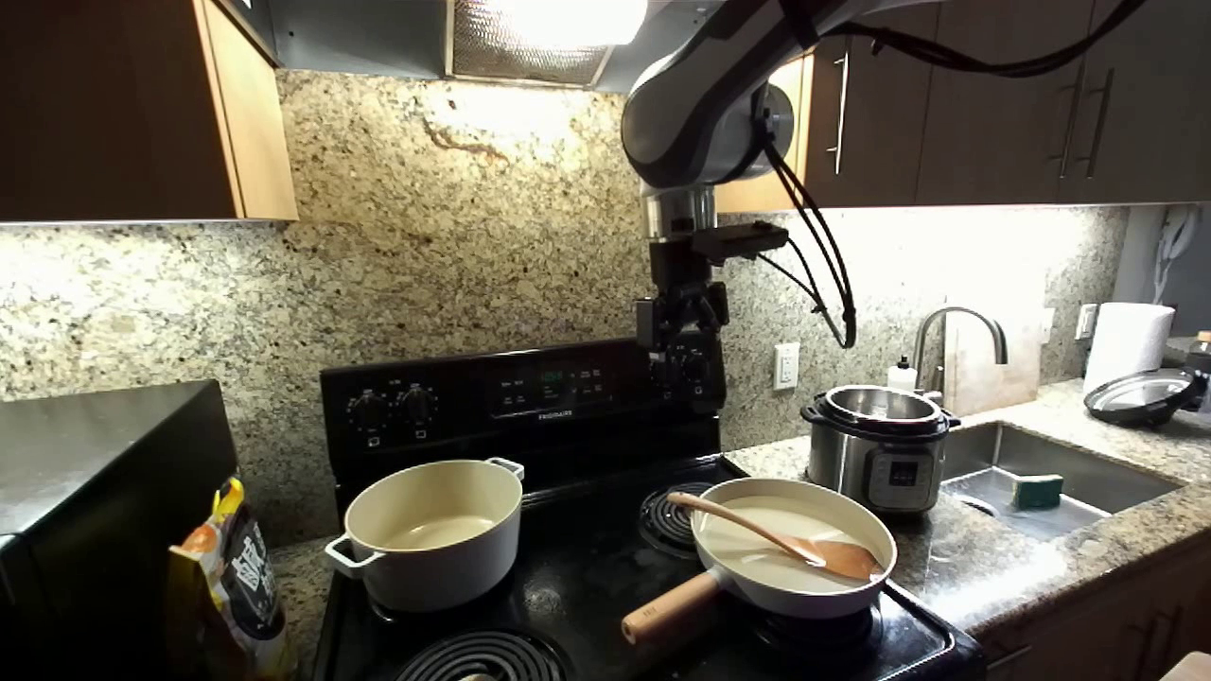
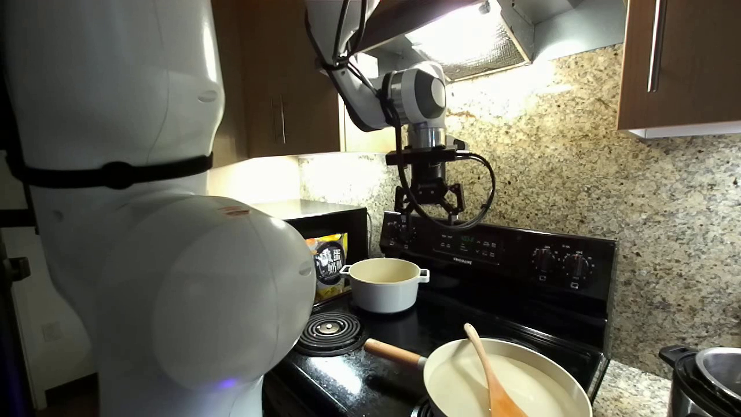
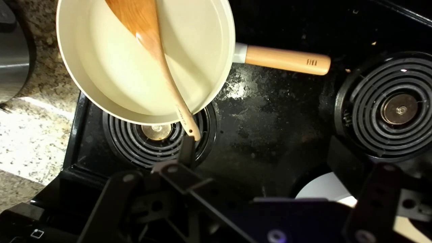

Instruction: Pick up the cooking stick and stir in the pan

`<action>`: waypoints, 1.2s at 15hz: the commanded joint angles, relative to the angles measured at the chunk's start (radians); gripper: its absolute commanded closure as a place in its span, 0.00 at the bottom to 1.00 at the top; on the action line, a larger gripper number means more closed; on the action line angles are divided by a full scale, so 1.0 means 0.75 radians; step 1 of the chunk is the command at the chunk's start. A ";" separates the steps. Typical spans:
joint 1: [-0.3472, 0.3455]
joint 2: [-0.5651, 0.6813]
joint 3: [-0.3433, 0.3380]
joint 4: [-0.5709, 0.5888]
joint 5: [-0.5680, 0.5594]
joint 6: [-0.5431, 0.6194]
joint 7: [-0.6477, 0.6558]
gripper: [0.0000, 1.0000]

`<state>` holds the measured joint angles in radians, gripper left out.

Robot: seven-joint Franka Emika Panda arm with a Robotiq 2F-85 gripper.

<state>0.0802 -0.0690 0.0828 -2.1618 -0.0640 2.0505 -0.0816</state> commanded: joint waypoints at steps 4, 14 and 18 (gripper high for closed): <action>-0.020 0.161 -0.040 0.099 0.023 0.016 -0.189 0.00; -0.014 0.156 -0.033 0.086 0.010 0.005 -0.136 0.00; -0.020 0.206 -0.042 0.085 -0.049 0.126 -0.150 0.00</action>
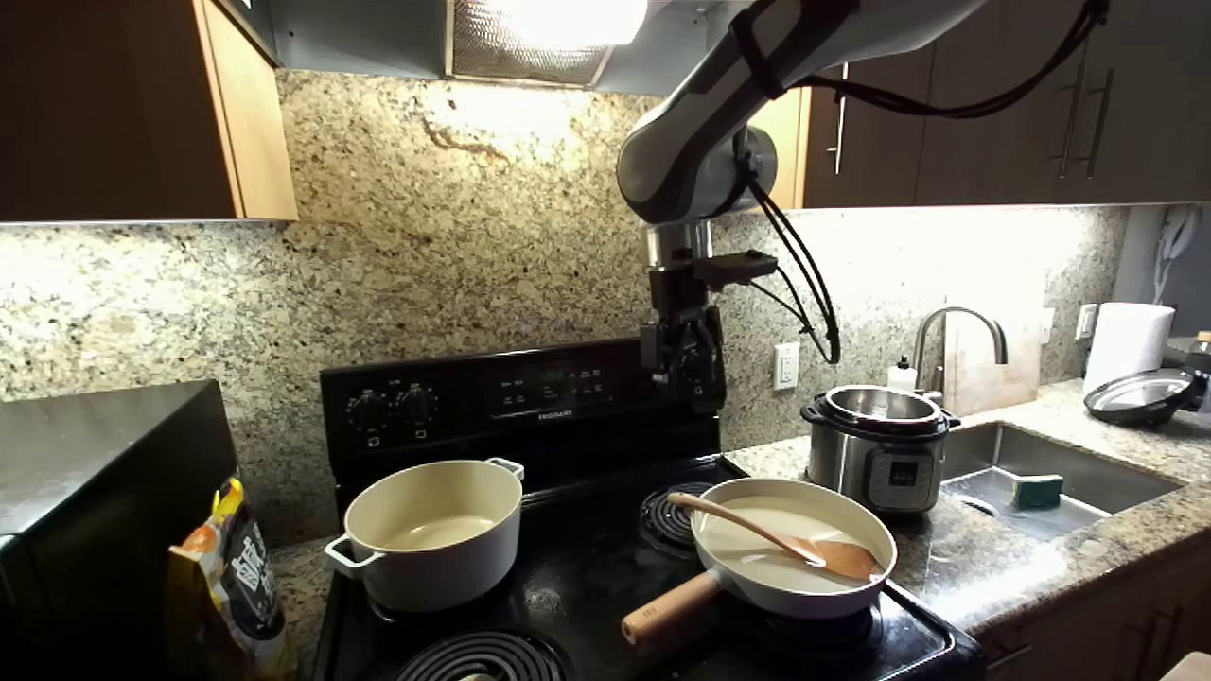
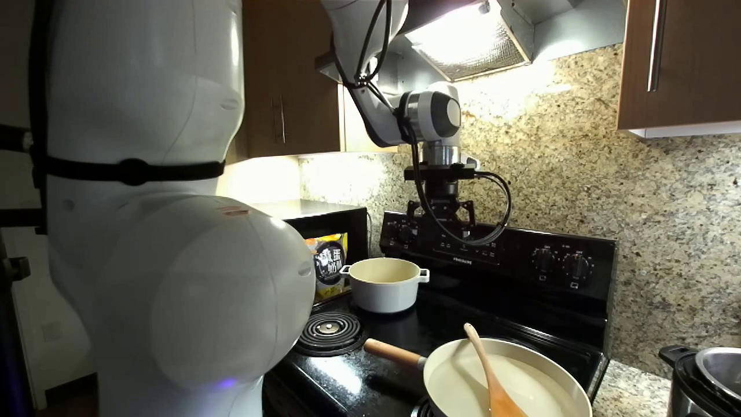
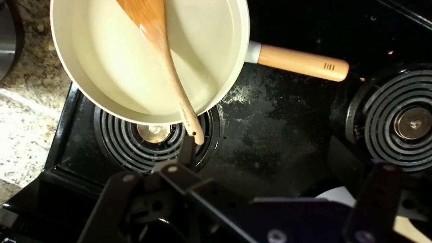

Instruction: Pick up the cooking stick and stir in the pan

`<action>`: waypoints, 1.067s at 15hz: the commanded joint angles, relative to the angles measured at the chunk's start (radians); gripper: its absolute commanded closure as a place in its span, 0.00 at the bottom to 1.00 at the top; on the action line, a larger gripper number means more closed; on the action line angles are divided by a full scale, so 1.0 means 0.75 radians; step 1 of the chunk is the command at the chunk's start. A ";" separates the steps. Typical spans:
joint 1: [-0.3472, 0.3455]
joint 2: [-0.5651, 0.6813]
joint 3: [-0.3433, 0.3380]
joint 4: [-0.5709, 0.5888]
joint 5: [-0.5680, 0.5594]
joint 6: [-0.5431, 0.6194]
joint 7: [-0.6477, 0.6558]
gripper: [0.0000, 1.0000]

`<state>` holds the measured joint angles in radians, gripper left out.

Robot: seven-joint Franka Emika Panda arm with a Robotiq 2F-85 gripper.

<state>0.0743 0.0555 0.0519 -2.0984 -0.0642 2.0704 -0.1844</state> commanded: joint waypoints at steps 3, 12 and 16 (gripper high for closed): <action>-0.026 0.098 -0.010 -0.011 -0.136 0.247 -0.089 0.00; -0.176 0.414 0.027 0.082 -0.083 0.569 -0.622 0.00; -0.166 0.424 0.014 0.084 -0.123 0.549 -0.551 0.00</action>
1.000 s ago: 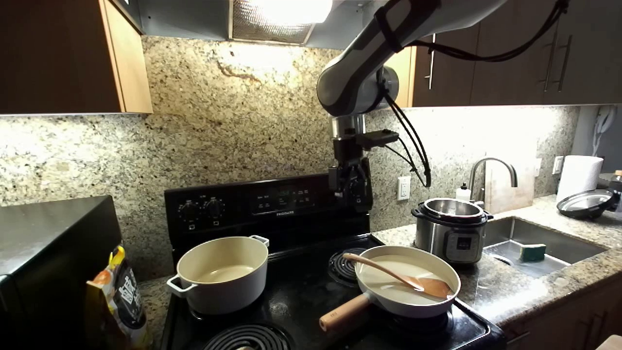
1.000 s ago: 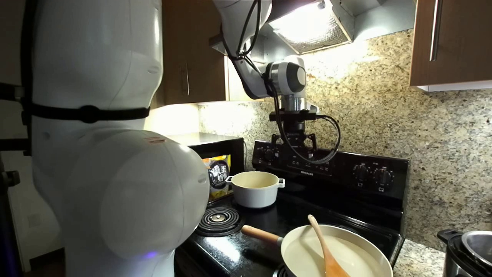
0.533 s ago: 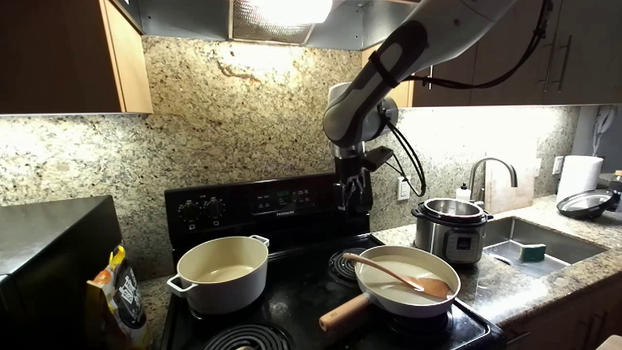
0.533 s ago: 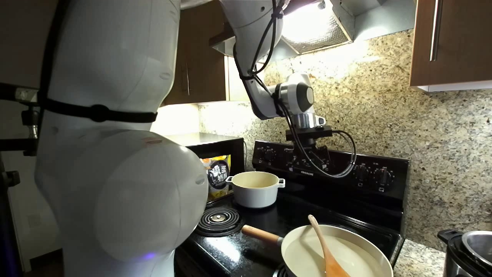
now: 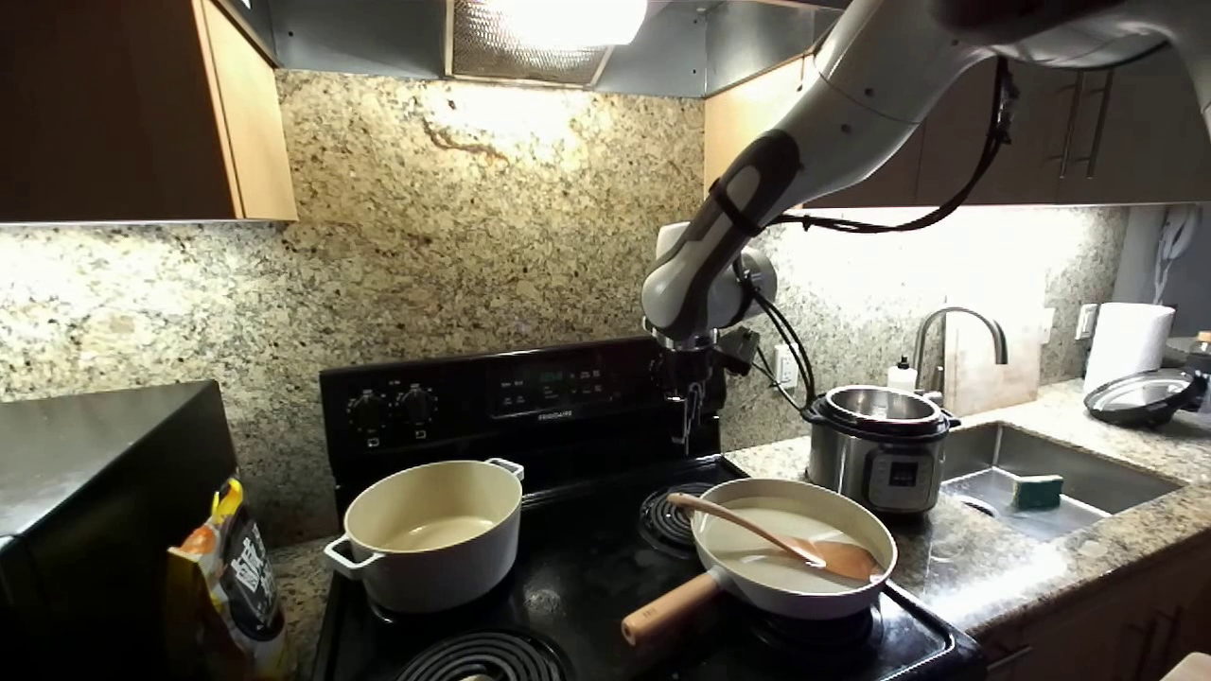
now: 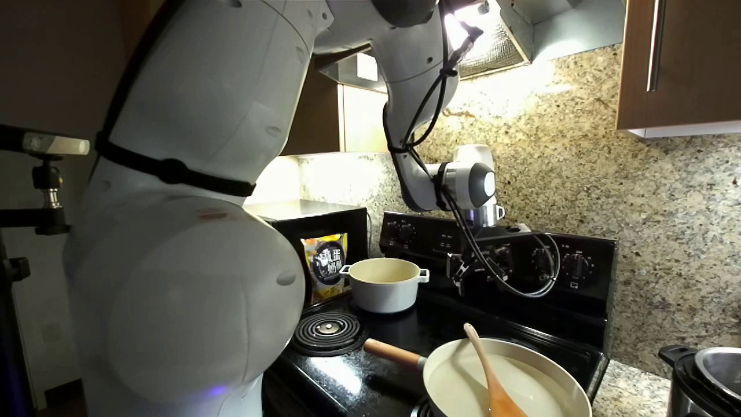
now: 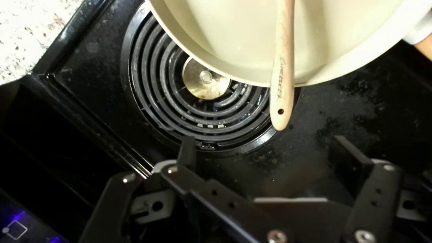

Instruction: Pick up the cooking stick and stir in the pan

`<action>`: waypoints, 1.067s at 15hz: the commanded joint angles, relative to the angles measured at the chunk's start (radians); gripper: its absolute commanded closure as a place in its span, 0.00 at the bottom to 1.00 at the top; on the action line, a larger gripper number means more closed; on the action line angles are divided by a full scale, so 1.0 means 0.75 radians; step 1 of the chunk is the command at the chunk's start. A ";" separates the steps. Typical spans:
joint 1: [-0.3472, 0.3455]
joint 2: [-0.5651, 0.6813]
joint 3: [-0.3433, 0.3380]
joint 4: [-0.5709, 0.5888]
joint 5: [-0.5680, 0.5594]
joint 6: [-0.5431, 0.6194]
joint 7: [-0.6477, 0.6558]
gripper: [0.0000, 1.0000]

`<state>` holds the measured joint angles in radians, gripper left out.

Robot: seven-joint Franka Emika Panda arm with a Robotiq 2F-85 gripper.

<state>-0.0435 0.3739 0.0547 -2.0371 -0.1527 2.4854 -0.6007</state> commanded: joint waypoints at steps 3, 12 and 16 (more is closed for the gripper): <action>-0.009 0.002 0.018 0.012 -0.004 -0.004 0.002 0.00; 0.027 0.128 0.073 0.145 0.019 -0.001 -0.001 0.00; -0.004 0.299 0.115 0.260 0.034 -0.001 -0.052 0.00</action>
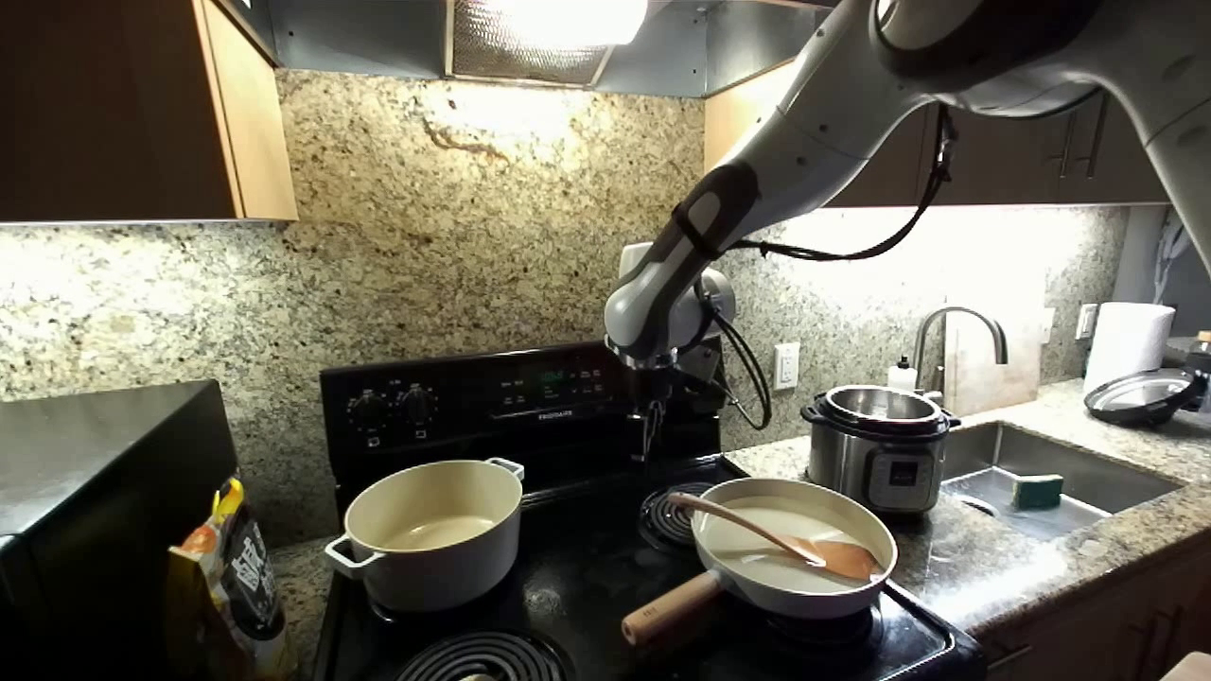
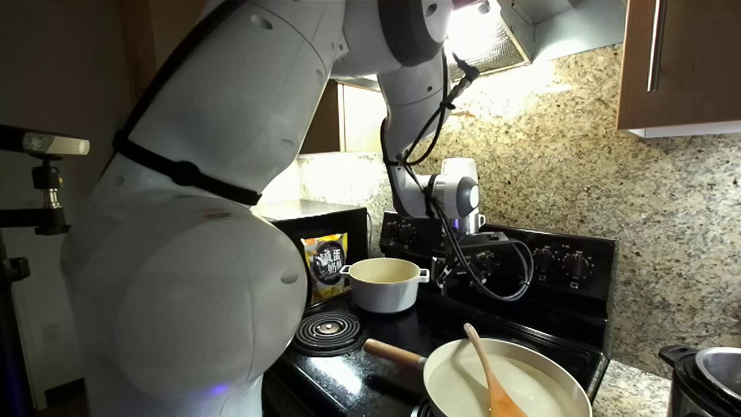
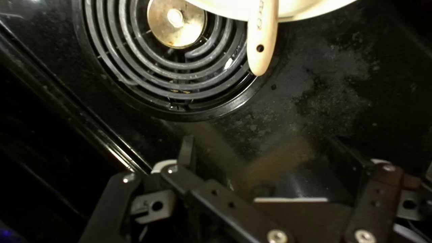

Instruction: Pick up the cooking stick and stir in the pan

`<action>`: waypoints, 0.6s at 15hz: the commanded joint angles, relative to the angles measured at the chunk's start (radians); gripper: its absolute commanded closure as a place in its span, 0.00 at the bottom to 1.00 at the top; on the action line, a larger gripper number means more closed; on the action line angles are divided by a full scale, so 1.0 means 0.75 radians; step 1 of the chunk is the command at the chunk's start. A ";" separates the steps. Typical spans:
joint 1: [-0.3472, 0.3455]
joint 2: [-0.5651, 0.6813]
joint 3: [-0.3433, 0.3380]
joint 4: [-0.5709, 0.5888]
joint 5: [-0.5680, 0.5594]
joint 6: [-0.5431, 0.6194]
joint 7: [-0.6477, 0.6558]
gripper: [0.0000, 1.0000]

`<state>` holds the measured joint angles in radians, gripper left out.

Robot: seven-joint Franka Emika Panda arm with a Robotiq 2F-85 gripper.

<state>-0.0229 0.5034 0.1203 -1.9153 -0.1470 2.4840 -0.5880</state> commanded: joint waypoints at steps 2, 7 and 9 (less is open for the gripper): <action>-0.052 0.194 0.038 0.138 0.031 -0.003 -0.088 0.00; -0.080 0.254 0.030 0.155 0.017 -0.001 -0.054 0.00; -0.090 0.263 0.030 0.160 0.016 -0.016 -0.054 0.00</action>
<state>-0.0678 0.6988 0.1300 -1.7988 -0.1470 2.4833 -0.6028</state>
